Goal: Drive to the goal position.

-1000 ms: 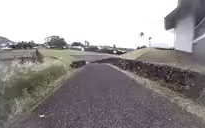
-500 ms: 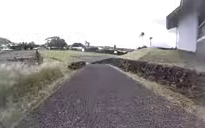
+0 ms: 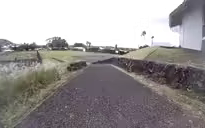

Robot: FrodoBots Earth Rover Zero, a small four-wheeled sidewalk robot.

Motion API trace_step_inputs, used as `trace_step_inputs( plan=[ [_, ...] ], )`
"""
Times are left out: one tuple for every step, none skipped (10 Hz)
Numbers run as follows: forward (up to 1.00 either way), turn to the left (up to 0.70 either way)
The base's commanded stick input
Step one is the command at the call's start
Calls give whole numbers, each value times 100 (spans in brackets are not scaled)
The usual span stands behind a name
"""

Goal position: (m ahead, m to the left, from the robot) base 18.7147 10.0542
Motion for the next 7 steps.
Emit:
trace_step_inputs(
  plan=[
    [70, 20],
    [70, 5],
    [70, 2],
    [70, 1],
    [70, 1],
    [70, 1],
    [70, 1]
  ],
)
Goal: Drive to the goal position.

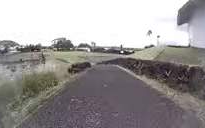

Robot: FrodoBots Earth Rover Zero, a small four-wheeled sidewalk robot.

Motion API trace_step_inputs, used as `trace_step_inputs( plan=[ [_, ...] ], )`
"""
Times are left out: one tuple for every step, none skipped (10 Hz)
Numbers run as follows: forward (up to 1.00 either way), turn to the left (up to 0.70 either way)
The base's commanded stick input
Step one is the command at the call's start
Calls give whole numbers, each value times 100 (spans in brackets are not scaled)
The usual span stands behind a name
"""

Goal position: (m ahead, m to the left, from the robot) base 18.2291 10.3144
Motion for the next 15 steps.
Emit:
trace_step_inputs(
  plan=[
    [70, 1],
    [70, 1],
    [70, 1],
    [70, 0],
    [70, -12],
    [70, -29],
    [70, -33],
    [70, -20],
    [70, 1],
    [70, 1],
    [70, 1],
    [70, 1],
    [70, 1],
    [70, 1],
    [70, 1]
  ],
)
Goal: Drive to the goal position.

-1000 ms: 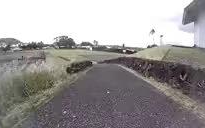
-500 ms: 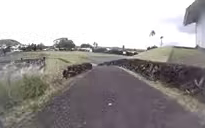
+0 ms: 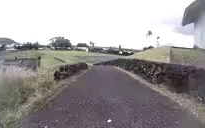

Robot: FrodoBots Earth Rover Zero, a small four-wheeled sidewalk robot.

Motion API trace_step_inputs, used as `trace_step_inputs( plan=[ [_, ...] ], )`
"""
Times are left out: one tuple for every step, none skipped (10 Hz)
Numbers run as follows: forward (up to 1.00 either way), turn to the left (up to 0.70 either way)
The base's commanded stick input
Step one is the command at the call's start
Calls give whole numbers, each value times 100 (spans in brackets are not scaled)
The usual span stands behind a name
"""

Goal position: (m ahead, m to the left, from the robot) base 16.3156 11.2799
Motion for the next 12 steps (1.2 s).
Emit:
trace_step_inputs(
  plan=[
    [70, -19],
    [70, -12],
    [70, 1],
    [70, 1],
    [70, 1],
    [70, 1],
    [70, 0],
    [70, -6],
    [70, -34],
    [70, -13],
    [70, -3],
    [70, 1]
  ],
)
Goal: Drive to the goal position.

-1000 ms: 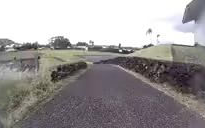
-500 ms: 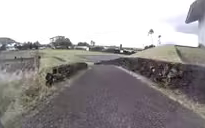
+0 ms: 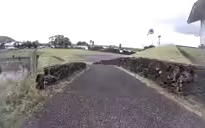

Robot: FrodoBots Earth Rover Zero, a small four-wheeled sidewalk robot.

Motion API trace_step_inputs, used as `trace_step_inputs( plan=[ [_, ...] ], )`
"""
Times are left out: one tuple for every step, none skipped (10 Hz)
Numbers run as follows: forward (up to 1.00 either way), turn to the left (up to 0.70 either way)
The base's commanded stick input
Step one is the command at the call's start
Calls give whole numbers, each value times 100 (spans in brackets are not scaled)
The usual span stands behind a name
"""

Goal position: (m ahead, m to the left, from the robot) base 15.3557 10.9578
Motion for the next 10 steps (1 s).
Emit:
trace_step_inputs(
  plan=[
    [70, 1],
    [70, 1],
    [70, 1],
    [70, 1],
    [70, 1],
    [70, 1],
    [70, 1],
    [70, 1],
    [70, 1],
    [70, 1]
  ],
)
